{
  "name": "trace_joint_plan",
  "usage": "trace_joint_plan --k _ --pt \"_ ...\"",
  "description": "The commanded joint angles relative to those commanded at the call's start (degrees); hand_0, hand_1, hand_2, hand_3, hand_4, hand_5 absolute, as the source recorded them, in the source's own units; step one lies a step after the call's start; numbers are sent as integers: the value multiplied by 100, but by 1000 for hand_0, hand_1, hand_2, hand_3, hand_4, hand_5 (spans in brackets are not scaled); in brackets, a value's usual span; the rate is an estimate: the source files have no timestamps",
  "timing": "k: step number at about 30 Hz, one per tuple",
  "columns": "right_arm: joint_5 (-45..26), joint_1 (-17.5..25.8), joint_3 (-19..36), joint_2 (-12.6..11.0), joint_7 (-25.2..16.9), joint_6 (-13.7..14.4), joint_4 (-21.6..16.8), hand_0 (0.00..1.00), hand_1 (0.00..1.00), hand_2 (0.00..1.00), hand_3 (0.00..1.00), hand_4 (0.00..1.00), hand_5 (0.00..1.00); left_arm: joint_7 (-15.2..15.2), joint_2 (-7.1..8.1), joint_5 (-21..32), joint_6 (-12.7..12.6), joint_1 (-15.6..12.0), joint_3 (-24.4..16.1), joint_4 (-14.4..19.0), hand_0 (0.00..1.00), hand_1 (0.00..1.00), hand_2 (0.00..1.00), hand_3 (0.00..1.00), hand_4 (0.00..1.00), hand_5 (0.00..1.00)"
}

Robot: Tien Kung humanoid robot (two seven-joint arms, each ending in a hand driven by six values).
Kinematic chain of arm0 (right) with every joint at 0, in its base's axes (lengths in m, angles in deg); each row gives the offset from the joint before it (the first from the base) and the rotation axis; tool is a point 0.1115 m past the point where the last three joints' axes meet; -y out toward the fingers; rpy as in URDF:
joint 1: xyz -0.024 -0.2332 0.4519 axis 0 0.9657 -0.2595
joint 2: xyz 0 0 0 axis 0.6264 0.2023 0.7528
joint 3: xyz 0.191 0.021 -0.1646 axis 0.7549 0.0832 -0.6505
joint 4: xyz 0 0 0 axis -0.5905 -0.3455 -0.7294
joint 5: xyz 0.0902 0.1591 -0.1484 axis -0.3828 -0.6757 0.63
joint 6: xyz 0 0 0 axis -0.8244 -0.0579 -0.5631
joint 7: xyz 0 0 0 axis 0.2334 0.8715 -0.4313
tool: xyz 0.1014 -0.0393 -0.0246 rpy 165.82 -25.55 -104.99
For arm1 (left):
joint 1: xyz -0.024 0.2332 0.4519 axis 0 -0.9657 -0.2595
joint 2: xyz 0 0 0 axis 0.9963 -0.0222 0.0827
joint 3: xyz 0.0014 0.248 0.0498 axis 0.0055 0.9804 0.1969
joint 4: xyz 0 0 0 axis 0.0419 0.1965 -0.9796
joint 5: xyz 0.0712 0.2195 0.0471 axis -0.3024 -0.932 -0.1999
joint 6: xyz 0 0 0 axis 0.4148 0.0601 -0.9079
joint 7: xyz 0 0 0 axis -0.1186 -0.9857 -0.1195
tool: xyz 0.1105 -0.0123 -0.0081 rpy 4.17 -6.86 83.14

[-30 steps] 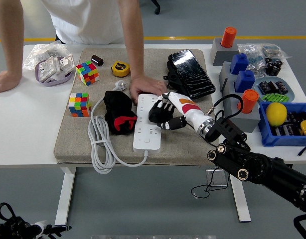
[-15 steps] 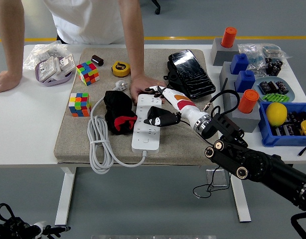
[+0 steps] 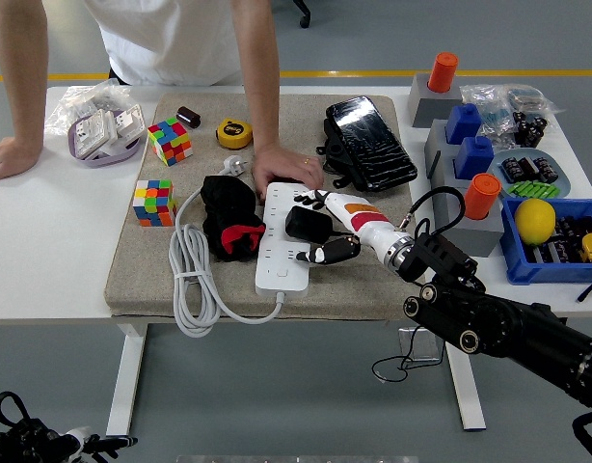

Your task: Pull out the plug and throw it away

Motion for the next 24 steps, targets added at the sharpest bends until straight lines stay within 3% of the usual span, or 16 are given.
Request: trace_joint_plan --k 1,2,7,8,13,14,24 --pt "-1 1 -11 0 -15 49 -8 722 728 730 799 998 238 0 1 0 1 -3 1 1 534 664 695 669 829 710" --pt "-3 0 -14 0 -32 102 -19 649 643 614 721 998 98 0 2 2 1 -5 1 2 534 665 695 670 830 710" --pt "1 -16 -3 0 -126 305 -99 649 643 614 721 998 98 -8 9 -18 8 -3 -8 2 534 665 695 670 830 710" --pt "-5 -16 0 0 -143 322 -110 442 489 489 530 969 2 -10 10 -22 10 -1 -10 1 534 663 694 670 830 710" --pt "2 -27 -17 0 -156 336 -142 442 489 489 530 969 2 -19 12 -48 21 3 -21 5 534 663 694 670 830 710" --pt "4 -28 -32 0 -148 324 -140 351 459 472 545 962 2 -20 11 -51 21 2 -21 7 534 664 694 670 830 711" --pt "8 -19 -16 0 -206 387 -172 355 446 466 551 960 2 -23 5 -57 25 -7 -25 8 534 665 694 670 831 712"
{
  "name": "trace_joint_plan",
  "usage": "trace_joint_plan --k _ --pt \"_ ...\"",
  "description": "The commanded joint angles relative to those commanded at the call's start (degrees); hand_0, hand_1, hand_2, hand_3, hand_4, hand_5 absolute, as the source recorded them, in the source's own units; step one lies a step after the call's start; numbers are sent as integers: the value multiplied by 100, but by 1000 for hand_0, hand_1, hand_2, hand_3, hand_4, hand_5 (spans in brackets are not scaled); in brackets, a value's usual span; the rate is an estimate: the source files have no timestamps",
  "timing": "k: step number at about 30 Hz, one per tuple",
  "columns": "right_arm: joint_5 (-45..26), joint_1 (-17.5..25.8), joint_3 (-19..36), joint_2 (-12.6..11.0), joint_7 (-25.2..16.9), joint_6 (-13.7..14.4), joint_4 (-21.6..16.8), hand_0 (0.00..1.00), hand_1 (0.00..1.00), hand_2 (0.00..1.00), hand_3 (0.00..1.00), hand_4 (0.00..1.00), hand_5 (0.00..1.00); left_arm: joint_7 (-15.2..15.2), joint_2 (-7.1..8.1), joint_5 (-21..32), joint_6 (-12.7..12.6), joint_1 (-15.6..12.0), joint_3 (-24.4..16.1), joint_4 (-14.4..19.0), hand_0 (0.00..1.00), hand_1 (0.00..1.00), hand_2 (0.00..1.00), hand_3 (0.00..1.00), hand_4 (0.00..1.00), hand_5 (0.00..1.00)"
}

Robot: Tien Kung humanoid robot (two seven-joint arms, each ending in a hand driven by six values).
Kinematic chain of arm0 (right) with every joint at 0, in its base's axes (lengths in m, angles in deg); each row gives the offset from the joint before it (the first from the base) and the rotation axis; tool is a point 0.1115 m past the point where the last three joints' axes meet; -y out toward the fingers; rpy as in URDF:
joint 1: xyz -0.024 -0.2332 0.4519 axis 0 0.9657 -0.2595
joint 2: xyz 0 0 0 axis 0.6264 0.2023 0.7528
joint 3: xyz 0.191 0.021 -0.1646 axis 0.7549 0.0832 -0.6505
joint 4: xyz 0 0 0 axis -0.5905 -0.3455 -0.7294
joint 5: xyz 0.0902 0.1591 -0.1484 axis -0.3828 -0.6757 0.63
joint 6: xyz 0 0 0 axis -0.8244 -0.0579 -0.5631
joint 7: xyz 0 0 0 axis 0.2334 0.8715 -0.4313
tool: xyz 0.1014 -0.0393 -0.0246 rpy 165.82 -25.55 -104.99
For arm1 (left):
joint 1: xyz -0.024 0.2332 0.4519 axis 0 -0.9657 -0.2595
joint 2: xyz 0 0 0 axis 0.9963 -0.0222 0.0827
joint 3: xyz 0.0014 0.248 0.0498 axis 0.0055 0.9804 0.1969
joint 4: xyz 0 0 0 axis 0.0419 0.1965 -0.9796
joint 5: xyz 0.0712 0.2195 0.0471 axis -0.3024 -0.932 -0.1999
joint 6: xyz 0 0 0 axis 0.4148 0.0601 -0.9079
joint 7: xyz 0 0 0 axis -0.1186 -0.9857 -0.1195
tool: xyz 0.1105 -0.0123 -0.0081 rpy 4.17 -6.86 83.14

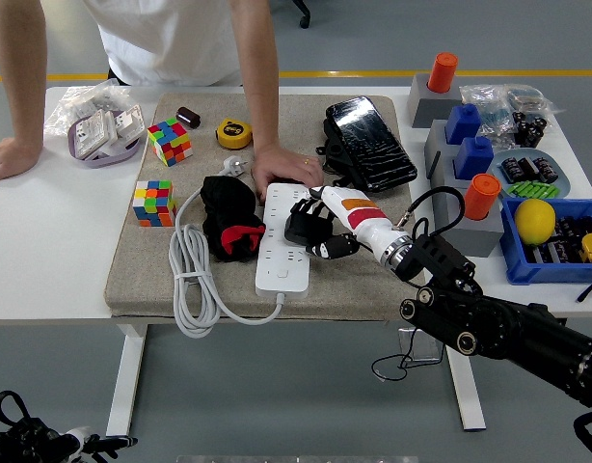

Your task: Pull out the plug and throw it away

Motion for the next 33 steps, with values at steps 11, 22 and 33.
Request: trace_joint_plan --k 11,22,33 --pt "131 24 497 0 -31 75 -279 316 319 363 546 958 2 14 -7 30 -11 4 13 -12 534 665 695 672 833 713" --pt "303 48 956 -115 25 45 -634 304 309 359 547 948 2 37 -16 88 -24 -1 41 -21 534 664 694 672 833 713" --pt "624 253 1546 -339 390 -453 -1071 381 453 455 539 949 2 81 -22 203 -56 10 95 -25 534 664 695 672 833 714"
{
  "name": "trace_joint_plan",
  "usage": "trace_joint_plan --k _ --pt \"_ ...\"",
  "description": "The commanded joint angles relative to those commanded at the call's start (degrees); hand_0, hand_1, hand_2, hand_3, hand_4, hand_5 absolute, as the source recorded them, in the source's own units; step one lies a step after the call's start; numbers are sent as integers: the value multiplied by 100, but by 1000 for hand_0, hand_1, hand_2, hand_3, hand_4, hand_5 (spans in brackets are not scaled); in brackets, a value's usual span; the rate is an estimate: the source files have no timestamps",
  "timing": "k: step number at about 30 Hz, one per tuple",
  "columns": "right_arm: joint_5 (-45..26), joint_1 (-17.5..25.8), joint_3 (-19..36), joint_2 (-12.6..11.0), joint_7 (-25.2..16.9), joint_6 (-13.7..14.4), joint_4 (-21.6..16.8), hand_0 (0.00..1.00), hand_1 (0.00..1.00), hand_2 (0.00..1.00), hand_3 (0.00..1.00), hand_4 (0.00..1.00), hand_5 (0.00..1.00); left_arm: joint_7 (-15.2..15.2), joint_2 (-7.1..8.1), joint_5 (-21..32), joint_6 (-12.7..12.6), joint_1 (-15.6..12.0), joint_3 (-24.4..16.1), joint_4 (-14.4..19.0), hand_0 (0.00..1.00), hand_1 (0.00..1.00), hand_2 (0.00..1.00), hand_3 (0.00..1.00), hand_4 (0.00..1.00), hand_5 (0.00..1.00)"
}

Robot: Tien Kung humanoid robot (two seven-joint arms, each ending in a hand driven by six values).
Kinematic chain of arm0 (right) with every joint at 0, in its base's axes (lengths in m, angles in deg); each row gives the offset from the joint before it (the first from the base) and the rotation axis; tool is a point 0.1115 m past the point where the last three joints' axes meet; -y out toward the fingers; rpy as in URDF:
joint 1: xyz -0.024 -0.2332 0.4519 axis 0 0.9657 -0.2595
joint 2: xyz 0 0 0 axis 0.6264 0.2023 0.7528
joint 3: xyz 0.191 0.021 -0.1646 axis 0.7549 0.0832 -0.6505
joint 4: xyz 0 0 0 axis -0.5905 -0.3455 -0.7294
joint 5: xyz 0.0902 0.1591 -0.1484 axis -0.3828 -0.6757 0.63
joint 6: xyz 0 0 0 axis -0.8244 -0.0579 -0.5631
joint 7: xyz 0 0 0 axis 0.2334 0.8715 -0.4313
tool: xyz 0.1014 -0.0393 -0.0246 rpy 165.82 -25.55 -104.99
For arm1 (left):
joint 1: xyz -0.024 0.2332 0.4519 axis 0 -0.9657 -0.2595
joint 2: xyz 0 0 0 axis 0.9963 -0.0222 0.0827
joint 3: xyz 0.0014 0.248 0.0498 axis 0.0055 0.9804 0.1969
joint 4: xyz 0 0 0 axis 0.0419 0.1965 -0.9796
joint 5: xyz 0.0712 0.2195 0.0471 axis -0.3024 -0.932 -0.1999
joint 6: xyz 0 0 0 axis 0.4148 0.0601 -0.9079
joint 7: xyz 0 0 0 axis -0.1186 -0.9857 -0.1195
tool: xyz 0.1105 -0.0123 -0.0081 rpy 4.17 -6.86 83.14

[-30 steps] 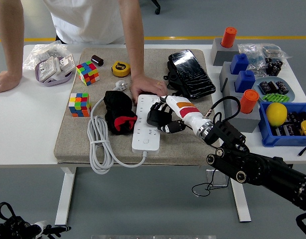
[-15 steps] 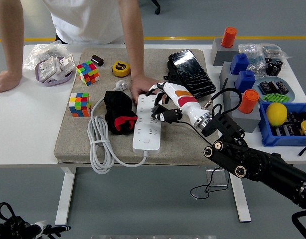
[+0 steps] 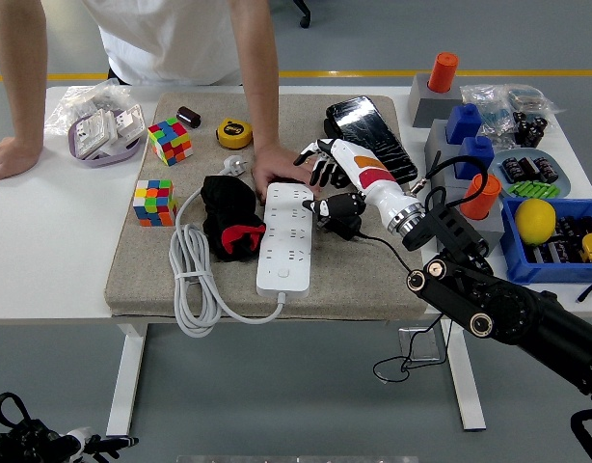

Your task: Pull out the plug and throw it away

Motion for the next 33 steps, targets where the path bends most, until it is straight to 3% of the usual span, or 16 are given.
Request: trace_joint_plan --k 4,5,10,11,16,17,22,23,33 --pt "146 204 250 -175 354 -514 -428 381 453 455 539 949 2 21 2 83 -24 -18 22 -10 534 664 695 672 833 714" --pt "196 273 319 -226 500 -711 -584 529 581 548 650 998 178 23 1 92 -27 -21 25 -12 534 664 694 672 835 719" --pt "414 567 568 -462 1141 -1646 -1377 529 581 548 650 998 178 20 3 50 -17 -10 31 -13 534 664 694 672 835 719" --pt "451 617 611 -506 1249 -1826 -1555 457 570 635 852 998 202 18 3 44 -15 -8 29 -14 534 664 694 672 833 714" --pt "561 946 890 -800 1733 -2670 -2503 457 570 635 852 998 202 27 5 76 -20 -19 44 -17 534 664 694 672 833 714" --pt "575 995 929 -849 1799 -2804 -2696 145 194 282 858 927 179 29 7 82 -21 -20 47 -17 534 664 694 672 832 714" --pt "614 1143 1094 -984 2069 -3221 -3313 145 194 282 858 927 179 12 14 30 -8 -6 27 -17 534 664 694 672 832 714" --pt "634 1158 1126 -992 2136 -3315 -3370 2 51 163 848 694 2 6 15 21 -3 -3 21 -17 534 664 694 671 832 713" --pt "723 1184 1165 -933 2864 -4216 -3151 2 13 128 865 708 2 -15 15 -32 18 4 -7 -7 534 664 694 671 831 713"
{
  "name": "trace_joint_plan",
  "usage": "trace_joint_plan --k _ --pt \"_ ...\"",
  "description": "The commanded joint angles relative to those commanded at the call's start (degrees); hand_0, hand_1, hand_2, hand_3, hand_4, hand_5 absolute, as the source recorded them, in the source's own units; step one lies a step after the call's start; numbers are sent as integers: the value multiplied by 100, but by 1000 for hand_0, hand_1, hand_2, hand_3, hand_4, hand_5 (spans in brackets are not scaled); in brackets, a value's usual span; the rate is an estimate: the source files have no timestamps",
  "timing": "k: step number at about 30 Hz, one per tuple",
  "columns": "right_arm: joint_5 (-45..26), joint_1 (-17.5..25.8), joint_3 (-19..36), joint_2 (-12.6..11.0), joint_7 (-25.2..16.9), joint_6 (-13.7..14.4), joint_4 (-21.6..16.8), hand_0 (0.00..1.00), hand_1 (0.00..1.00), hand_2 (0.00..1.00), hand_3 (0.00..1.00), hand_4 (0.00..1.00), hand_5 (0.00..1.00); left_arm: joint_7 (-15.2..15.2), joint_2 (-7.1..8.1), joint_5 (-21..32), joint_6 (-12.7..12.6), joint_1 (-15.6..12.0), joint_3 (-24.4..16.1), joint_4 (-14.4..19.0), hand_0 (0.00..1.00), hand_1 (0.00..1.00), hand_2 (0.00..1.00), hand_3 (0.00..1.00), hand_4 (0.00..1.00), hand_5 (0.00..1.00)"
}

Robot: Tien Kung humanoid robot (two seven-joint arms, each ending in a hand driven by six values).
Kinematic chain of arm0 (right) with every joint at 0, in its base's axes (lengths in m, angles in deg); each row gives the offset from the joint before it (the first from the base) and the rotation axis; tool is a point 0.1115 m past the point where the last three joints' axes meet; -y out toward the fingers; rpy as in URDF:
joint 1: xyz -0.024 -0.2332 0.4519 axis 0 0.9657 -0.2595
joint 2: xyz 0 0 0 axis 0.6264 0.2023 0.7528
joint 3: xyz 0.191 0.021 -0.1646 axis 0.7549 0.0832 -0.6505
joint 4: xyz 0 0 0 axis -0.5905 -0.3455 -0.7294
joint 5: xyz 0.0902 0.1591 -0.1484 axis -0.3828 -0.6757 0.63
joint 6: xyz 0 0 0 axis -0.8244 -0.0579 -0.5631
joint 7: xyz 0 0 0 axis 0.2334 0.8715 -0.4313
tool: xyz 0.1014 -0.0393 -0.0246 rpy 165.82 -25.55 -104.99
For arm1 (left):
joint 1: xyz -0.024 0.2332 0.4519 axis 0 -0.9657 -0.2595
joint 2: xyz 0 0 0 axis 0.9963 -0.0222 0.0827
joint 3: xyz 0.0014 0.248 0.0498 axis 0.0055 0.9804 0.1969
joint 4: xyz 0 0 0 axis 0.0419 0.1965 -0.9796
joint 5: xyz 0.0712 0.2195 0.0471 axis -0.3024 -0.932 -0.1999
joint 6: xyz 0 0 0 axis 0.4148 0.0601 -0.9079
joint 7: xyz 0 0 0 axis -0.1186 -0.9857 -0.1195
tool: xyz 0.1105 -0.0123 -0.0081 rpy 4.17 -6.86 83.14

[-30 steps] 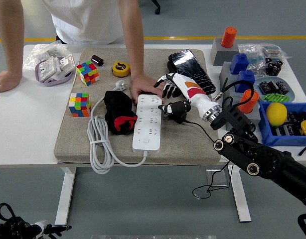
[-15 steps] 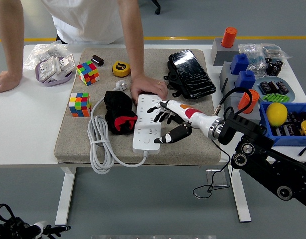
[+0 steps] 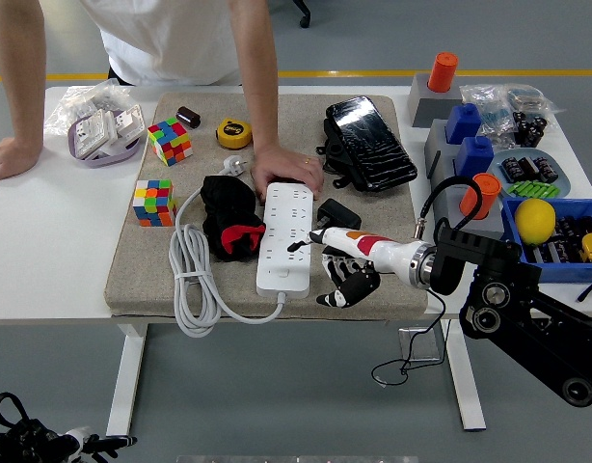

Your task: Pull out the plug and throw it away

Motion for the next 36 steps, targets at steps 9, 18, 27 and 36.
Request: trace_joint_plan --k 9,18,27,36 --pt "-22 -36 -162 110 147 -135 63 2 10 122 890 736 2 -39 22 -88 23 -25 -52 -4 534 664 694 671 832 714" --pt "-89 -376 -435 376 96 -79 596 2 9 122 893 741 2 -34 22 -78 25 -24 -43 2 534 664 693 671 832 714" --pt "-89 -625 -586 609 5 36 1052 2 9 123 896 737 2 -21 28 -21 11 -53 -25 -6 534 664 694 671 832 715" --pt "-99 -666 -650 654 -9 2 1280 2 8 123 896 737 2 -6 26 12 1 -48 -9 -8 534 664 694 672 832 715"
